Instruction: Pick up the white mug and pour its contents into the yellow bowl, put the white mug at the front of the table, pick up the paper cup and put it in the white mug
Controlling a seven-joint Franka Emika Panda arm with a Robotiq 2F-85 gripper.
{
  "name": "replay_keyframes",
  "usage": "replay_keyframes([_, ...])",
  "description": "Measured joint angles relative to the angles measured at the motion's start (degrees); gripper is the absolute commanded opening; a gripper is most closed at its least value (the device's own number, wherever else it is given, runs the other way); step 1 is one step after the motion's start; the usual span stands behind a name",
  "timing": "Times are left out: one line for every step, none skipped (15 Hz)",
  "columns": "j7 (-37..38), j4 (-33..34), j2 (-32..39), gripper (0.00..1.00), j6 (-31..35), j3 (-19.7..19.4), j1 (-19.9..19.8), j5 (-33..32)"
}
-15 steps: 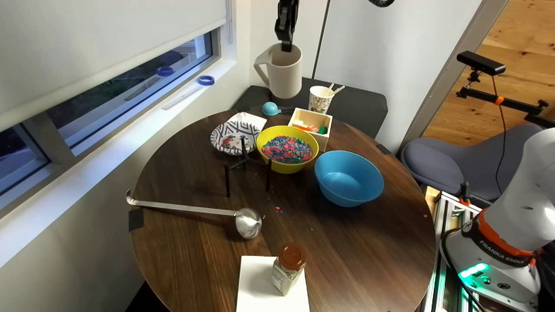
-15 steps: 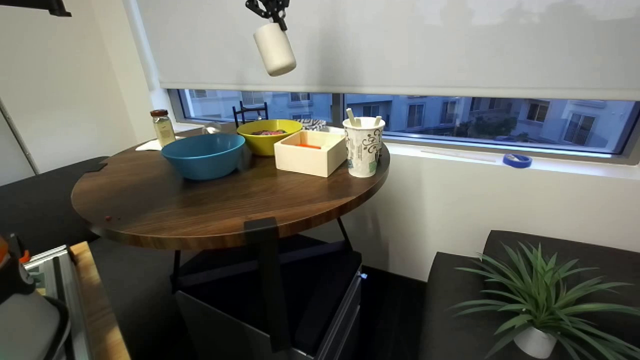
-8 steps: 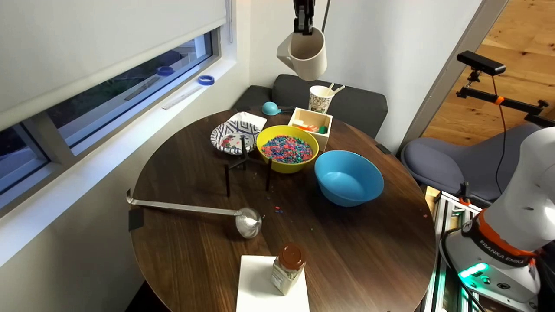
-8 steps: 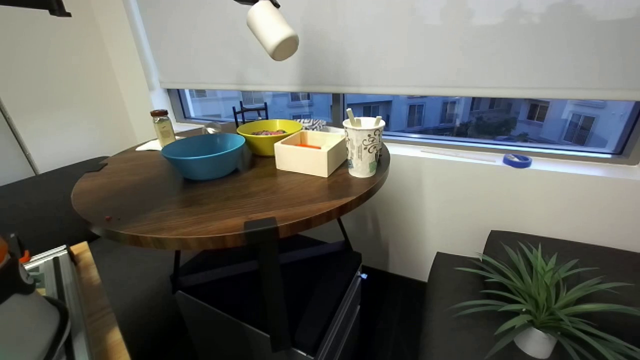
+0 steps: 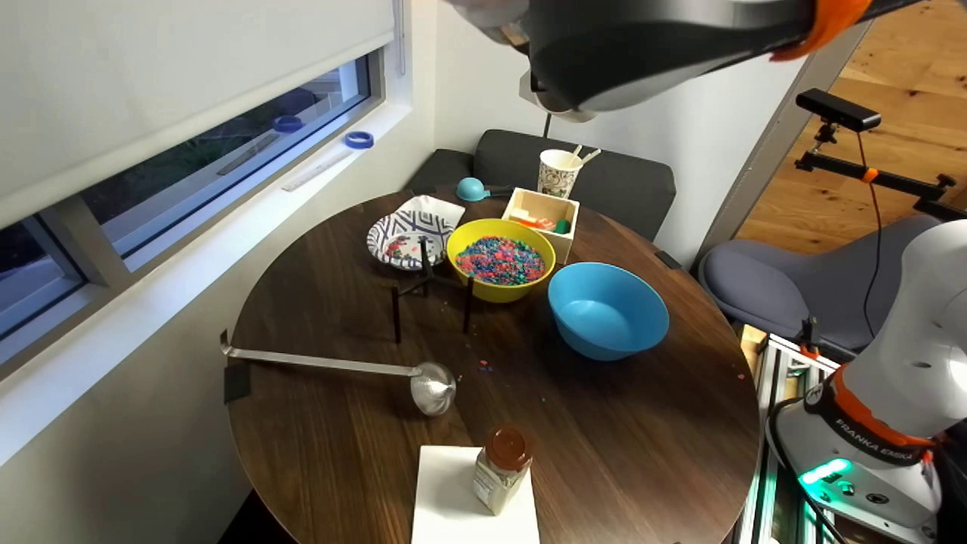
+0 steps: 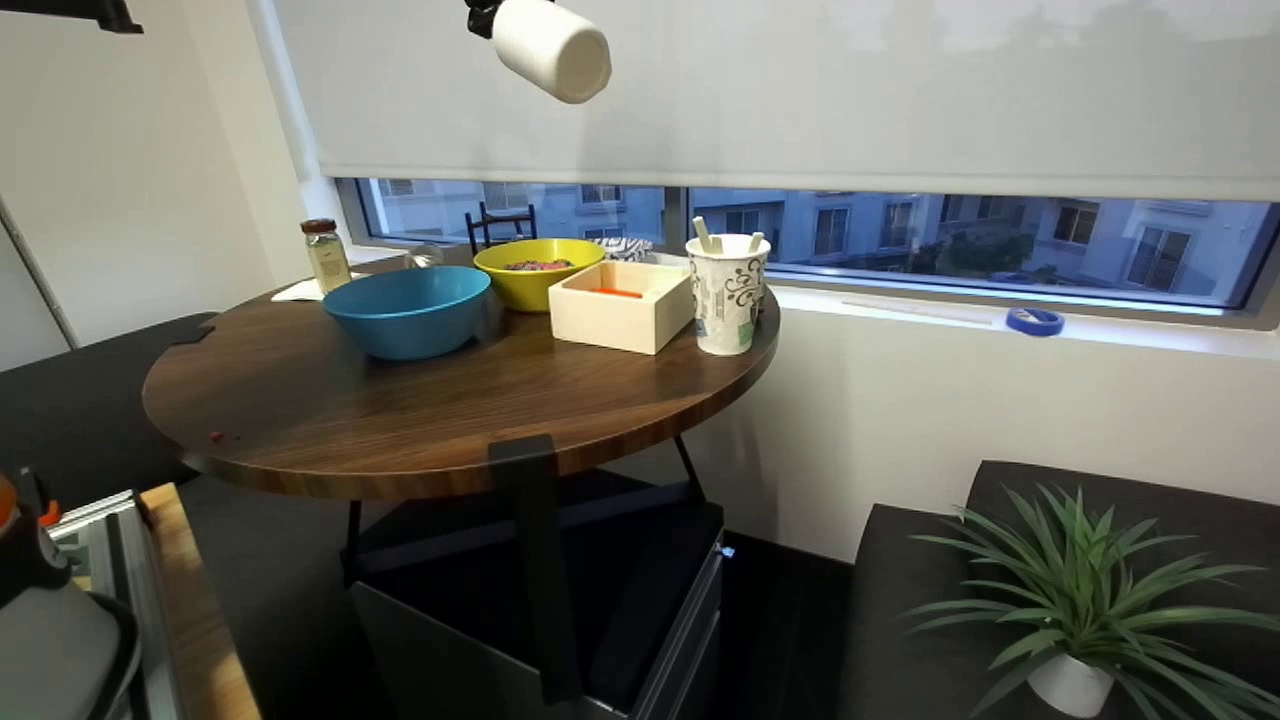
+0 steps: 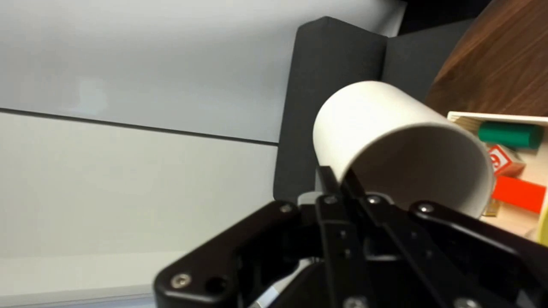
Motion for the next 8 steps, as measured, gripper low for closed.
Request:
replay_keyframes([1.6, -0.3, 1.1, 0.01, -2.1, 0.0, 0.3, -1.6])
replay_keyframes([3.1, -0.4, 2.2, 0.01, -4.3, 0.1, 0.6, -3.0])
replay_keyframes([4.4, -0.4, 3.5, 0.01, -6.5, 0.1, 1.0, -4.4])
replay_keyframes([5.7, -0.4, 4.9, 0.01, -8.8, 0.1, 1.4, -6.0])
replay_keyframes([6.7, -0.2, 6.3, 0.01, -11.2, 0.1, 1.8, -7.6])
replay_keyframes([7.6, 0.1, 8.0, 0.01, -13.7, 0.1, 2.3, -9.4])
replay_keyframes([8.1, 0.6, 9.7, 0.01, -16.2, 0.1, 2.9, -11.2])
replay_keyframes([8.4, 1.3, 11.5, 0.01, -18.8, 0.1, 3.5, -13.2])
